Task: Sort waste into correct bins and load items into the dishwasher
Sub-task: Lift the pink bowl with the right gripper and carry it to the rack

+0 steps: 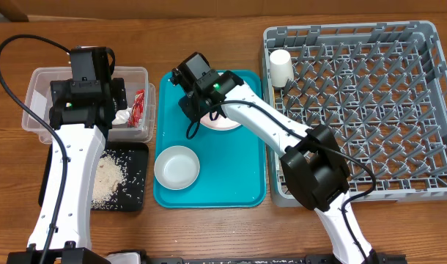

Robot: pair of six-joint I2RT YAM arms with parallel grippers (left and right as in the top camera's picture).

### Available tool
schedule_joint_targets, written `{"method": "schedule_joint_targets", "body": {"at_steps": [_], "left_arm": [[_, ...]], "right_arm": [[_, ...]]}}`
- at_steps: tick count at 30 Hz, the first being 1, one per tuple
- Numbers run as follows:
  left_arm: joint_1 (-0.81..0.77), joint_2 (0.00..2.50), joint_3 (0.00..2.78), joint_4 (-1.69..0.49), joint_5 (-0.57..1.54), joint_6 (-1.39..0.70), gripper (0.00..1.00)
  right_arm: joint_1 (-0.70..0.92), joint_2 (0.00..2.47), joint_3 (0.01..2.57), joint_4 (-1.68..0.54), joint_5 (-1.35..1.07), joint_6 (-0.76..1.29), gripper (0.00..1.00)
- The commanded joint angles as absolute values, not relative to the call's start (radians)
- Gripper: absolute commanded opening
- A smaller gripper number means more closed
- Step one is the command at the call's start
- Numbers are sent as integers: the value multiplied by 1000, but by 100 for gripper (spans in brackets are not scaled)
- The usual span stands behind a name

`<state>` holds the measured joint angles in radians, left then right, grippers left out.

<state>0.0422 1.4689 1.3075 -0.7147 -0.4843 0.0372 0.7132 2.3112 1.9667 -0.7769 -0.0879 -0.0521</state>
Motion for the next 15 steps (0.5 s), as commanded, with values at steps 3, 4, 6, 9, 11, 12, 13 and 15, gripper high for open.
{"method": "schedule_joint_targets", "body": {"at_steps": [3, 4, 6, 9, 11, 12, 13, 15], "left_arm": [[45, 1458, 1324, -714, -505, 57, 100], [46, 1458, 1324, -714, -504, 57, 100], [46, 1458, 1324, -714, -505, 57, 100], [45, 1458, 1324, -714, -504, 57, 100], [45, 1458, 1324, -714, -504, 57, 100], [45, 1458, 1324, -714, -505, 57, 100], [45, 1458, 1324, -714, -504, 57, 100], [46, 1458, 1324, -714, -505, 57, 100]], "right_arm": [[712, 2318, 1910, -731, -79, -52, 32], [712, 2318, 1903, -723, -79, -52, 32], [712, 2318, 1893, -720, -79, -52, 32], [712, 2318, 1885, -735, -79, -52, 28], [711, 2318, 1885, -747, -79, -52, 18], [711, 2317, 1886, -753, -79, -51, 15], [711, 2317, 1888, -755, -79, -51, 13], [711, 2317, 1894, -762, -79, -51, 13]]}}
